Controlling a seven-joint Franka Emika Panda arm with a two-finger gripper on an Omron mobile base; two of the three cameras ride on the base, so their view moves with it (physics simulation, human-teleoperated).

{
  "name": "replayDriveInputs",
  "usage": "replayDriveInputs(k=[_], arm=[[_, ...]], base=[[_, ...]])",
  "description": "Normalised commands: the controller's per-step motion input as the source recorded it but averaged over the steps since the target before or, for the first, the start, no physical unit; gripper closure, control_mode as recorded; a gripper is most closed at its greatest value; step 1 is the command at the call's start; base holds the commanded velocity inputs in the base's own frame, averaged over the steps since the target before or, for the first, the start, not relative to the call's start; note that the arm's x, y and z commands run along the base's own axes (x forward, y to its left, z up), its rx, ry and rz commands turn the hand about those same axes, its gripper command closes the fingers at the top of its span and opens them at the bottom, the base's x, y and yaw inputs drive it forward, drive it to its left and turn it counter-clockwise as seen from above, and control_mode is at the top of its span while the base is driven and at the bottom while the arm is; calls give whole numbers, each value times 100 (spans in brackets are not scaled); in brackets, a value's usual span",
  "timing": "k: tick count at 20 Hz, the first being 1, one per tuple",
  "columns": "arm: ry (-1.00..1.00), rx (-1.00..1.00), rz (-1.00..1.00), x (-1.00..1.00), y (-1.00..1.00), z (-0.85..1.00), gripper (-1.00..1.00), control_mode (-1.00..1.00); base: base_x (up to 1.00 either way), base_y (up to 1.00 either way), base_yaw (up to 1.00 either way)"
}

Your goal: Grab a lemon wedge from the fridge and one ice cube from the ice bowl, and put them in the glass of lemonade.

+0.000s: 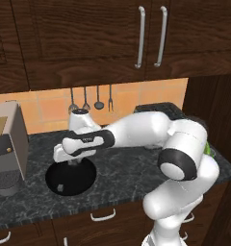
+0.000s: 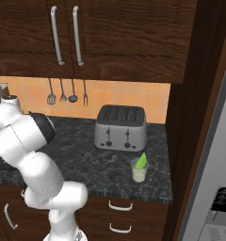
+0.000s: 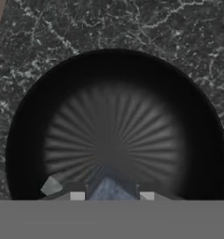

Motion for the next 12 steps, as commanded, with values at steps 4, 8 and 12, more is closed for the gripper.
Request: replayDriveInputs(k=[4,8,12], arm=[[-24,0,-1,-78,-45,7,100,-100],[-29,-2,-1,-66,-50,50,100,-100],[-21,-10,-2,-30,-60,100,100,-100]], base=[[0,0,0],[0,0,0],[0,0,0]])
